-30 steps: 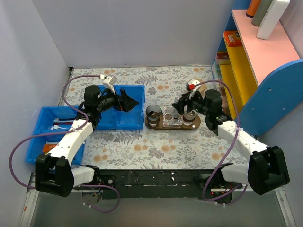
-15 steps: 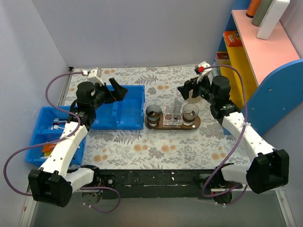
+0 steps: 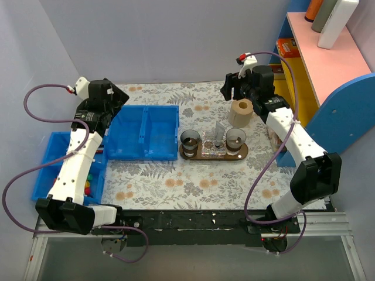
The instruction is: Prepare toiletry sets of a toothbrush and toothpaste on the tray
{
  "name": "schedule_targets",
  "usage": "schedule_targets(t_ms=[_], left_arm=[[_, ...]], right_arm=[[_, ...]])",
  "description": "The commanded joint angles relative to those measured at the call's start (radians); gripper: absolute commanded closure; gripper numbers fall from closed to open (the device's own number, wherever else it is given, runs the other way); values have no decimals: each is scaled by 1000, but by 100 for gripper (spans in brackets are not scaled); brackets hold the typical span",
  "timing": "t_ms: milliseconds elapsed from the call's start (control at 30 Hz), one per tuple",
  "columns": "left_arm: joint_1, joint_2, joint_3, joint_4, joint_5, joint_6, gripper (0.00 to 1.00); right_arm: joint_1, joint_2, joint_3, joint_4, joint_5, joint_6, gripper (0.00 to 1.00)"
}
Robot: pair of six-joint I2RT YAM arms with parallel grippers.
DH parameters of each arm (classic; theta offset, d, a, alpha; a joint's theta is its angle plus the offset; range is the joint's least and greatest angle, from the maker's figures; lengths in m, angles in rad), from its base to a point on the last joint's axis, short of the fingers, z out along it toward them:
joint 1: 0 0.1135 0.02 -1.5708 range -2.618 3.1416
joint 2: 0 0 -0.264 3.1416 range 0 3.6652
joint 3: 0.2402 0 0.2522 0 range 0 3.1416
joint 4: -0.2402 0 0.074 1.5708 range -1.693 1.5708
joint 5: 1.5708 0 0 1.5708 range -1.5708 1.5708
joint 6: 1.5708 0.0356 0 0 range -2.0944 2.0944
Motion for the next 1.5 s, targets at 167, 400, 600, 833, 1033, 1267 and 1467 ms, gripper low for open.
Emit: schedule_targets(t_ms=[167,400,600,833,1033,1267,1467], left_arm=[[251,-27,31,-567,-23,-304,4],[537,-59,-100,-559,63,-224,10],[703,-58,-161,-500,26,-170,12],[806,-42,-180,-484,2,-265,15],[867,-48,-206,-495,-3,-310,24],[883,-94,-276,-532,28,-337,49],[884,-87,-379,-490,39,-296,58]], right_arm=[[-2,18,145,-212,129,65,39],[-2,72,252,-321,125,59,44],[-11,58,281,-344,139,30,45],[-45,44,321,-380,139,-7,50],[-84,28,321,-370,137,-2,53],[-99,24,312,-369,137,2,56],[-108,37,317,-364,125,13,57]])
